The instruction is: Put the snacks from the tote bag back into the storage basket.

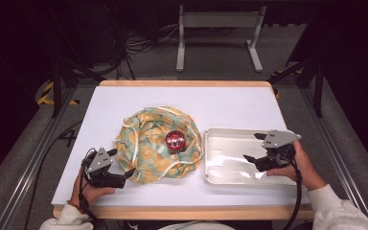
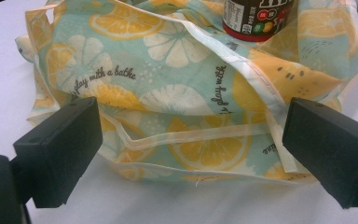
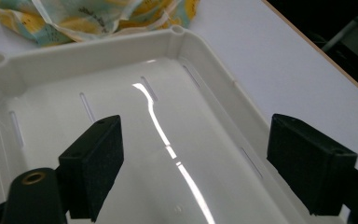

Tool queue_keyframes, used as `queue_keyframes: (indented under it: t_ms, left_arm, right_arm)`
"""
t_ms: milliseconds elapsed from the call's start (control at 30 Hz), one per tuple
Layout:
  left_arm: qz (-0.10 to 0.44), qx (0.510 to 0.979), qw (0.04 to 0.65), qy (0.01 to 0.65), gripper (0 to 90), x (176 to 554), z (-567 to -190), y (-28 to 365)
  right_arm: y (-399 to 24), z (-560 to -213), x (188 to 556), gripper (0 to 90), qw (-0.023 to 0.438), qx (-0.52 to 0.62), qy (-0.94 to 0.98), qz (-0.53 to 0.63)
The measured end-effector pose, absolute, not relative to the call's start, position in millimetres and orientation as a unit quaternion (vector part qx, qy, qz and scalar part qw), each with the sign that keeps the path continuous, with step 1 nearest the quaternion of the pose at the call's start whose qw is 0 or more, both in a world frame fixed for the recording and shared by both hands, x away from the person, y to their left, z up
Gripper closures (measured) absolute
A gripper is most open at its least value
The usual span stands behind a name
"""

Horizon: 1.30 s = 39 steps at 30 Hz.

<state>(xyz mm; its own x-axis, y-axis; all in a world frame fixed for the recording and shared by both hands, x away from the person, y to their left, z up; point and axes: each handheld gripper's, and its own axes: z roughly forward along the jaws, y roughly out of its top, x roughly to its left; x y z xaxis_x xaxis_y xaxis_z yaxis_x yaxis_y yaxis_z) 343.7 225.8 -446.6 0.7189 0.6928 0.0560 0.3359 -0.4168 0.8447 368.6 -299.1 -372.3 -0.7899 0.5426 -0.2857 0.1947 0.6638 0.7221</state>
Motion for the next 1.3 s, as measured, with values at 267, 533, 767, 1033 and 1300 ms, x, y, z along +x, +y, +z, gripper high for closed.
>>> queue_keyframes:
  t_ms: [267, 533, 767, 1033, 1300]
  left_arm:
    - [0.201, 0.818, 0.439, 0.313, 5.6, 343.8, -446.7, 225.1]
    - [0.198, 0.820, 0.437, 0.313, 5.7, 343.7, -447.9, 225.1]
    - [0.202, 0.822, 0.434, 0.307, 5.7, 343.5, -447.5, 224.2]
    - [0.200, 0.827, 0.427, 0.307, 5.9, 343.2, -449.3, 225.0]
    - [0.200, 0.825, 0.428, 0.309, 5.7, 342.0, -449.4, 225.9]
  right_arm:
    - [-256.4, -369.7, 388.5, 19.4, 0.242, 0.167, 0.895, 0.335]
    - [-215.2, -370.7, 403.7, 18.7, 0.210, 0.128, 0.917, 0.313]
    - [-187.2, -366.5, 413.0, 19.1, 0.190, 0.098, 0.936, 0.280]
    - [-157.8, -354.2, 422.6, 18.8, 0.173, 0.068, 0.945, 0.267]
    - [-127.0, -349.5, 433.7, 19.8, 0.171, 0.055, 0.952, 0.249]
